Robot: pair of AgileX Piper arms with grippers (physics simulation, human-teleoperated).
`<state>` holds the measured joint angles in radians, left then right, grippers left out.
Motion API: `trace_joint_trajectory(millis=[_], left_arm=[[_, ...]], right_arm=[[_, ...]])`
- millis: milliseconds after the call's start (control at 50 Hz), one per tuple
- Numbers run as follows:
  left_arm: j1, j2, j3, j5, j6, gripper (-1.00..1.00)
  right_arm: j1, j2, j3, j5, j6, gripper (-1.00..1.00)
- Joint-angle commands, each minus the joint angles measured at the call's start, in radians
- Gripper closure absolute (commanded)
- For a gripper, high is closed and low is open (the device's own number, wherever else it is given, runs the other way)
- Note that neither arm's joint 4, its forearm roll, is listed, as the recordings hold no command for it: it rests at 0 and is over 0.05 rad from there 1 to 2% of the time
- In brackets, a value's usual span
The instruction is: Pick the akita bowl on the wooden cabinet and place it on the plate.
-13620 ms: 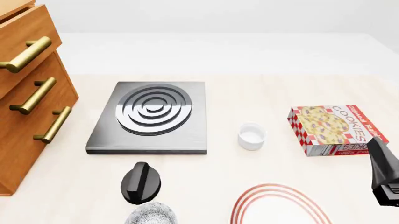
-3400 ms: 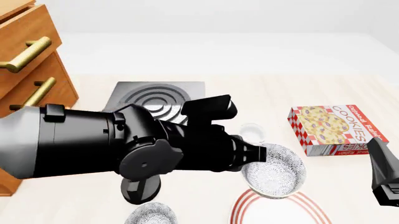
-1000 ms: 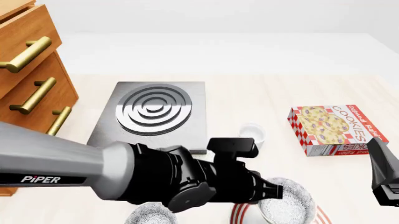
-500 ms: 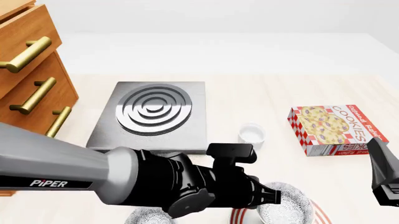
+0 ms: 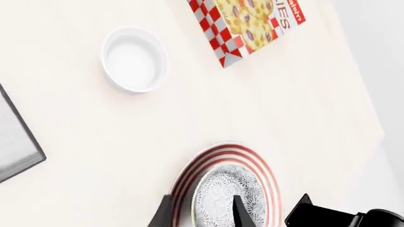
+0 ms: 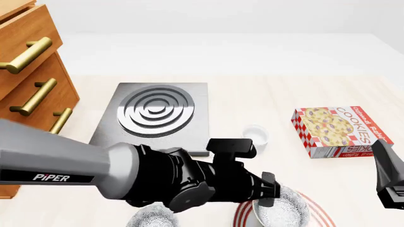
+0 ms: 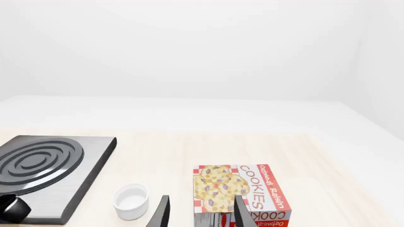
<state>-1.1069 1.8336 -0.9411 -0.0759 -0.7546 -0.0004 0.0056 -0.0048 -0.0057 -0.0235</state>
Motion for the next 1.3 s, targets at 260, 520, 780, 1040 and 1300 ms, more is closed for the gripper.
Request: trace_joint_trajectory(millis=[260,520,780,1040,1300], left_arm=[[0.059,-0.083,-0.008,0.032,0.117,-1.00],[0.109,-0.173,0.009,0.073,0.143,-1.00],[0.156,-0.305,0.041,0.116,0.169,-1.00],[0.185,-0.424,0.087,0.124,0.166,-1.00],[0.236,-0.539,0.183,0.098,0.155,-1.00]], right_arm=[[0.000,0.000,0.000,0.000,0.000,-1.00],[0.000,0.000,0.000,0.000,0.000,-1.00],[0.000,0.000,0.000,0.000,0.000,-1.00],[0.000,0.000,0.000,0.000,0.000,-1.00],[0.000,0.000,0.000,0.000,0.000,-1.00]])
